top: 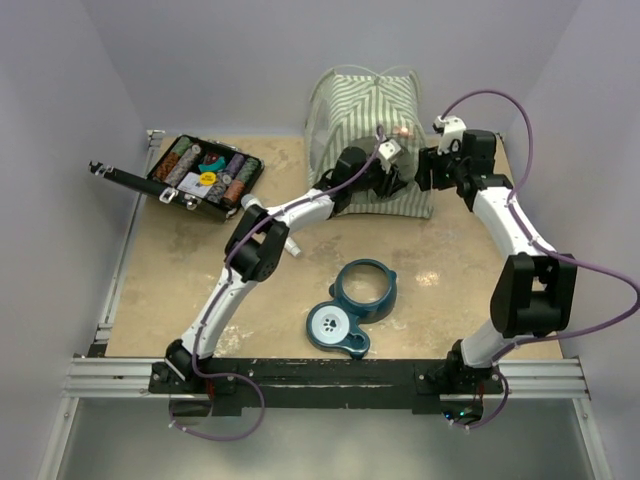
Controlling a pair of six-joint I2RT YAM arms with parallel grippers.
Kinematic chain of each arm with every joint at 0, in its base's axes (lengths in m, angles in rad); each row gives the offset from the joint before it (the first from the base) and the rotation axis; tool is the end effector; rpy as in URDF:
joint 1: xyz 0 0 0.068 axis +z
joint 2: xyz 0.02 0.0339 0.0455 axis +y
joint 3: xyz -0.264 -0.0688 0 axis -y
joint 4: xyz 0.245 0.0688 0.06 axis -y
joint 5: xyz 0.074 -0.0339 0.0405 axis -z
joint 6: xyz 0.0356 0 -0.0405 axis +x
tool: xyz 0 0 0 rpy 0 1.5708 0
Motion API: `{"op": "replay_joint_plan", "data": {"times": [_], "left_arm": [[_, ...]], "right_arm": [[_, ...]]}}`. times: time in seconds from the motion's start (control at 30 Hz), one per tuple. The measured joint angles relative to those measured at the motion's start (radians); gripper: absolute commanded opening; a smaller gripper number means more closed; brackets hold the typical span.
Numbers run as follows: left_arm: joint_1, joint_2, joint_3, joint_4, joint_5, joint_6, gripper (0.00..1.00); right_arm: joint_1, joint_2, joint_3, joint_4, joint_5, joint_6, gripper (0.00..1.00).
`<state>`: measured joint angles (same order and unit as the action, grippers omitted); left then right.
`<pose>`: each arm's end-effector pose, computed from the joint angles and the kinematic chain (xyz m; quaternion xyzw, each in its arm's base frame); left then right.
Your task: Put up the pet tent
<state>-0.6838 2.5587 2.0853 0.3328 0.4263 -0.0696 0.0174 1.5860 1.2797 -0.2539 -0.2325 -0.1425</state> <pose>0.4490 -0.3849 0.1856 0.3553 0.6615 -0.3843 0.5372 0.3675 0.0146 0.3031 -0.1254 0.8619 0.0712 0.4862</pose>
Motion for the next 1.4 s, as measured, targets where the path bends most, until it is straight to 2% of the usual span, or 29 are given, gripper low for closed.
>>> {"op": "replay_joint_plan", "data": {"times": [0.17,0.27,0.4,0.53,0.7,0.77,0.87,0.97,1.07,1.13,1.3,1.4], "left_arm": [[-0.020,0.074,0.073,-0.055,-0.040,0.020,0.39],[-0.033,0.113,0.131,-0.104,-0.037,0.058,0.48],[-0.032,0.117,0.133,-0.116,-0.008,0.074,0.62],[-0.017,0.037,-0.014,-0.069,-0.003,0.056,0.68],[0.021,-0.161,-0.226,-0.076,-0.014,0.060,0.74],[0.048,-0.272,-0.315,-0.076,-0.011,0.080,0.75],[0.086,-0.435,-0.420,-0.078,0.011,0.132,0.78],[0.105,-0.595,-0.501,-0.102,0.043,0.188,0.89],[0.098,-0.721,-0.534,-0.193,0.066,0.229,0.98],[0.094,-0.804,-0.554,-0.299,0.074,0.259,1.00],[0.124,-1.027,-0.680,-0.553,0.102,0.328,1.00],[0.157,-1.159,-0.783,-0.685,0.106,0.380,1.00]], "right_arm": [[0.000,0.048,0.035,0.025,-0.031,-0.001,0.58],[0.000,0.059,0.039,0.031,-0.061,-0.005,0.51],[0.000,0.059,0.039,0.034,-0.107,0.000,0.42],[-0.003,0.059,0.039,0.033,-0.140,0.005,0.40],[-0.002,0.052,0.034,0.037,-0.178,0.014,0.40],[-0.001,0.040,0.016,0.048,-0.182,0.024,0.42],[-0.001,0.030,0.004,0.055,-0.183,0.042,0.57],[-0.001,0.023,0.004,0.057,-0.186,0.055,0.71],[-0.001,-0.006,0.005,0.040,-0.185,0.055,0.81],[-0.001,-0.039,0.018,0.012,-0.179,0.047,0.91],[0.000,-0.154,0.069,-0.070,-0.170,0.000,0.99],[0.000,-0.244,0.072,-0.108,-0.170,-0.034,0.98]]}}
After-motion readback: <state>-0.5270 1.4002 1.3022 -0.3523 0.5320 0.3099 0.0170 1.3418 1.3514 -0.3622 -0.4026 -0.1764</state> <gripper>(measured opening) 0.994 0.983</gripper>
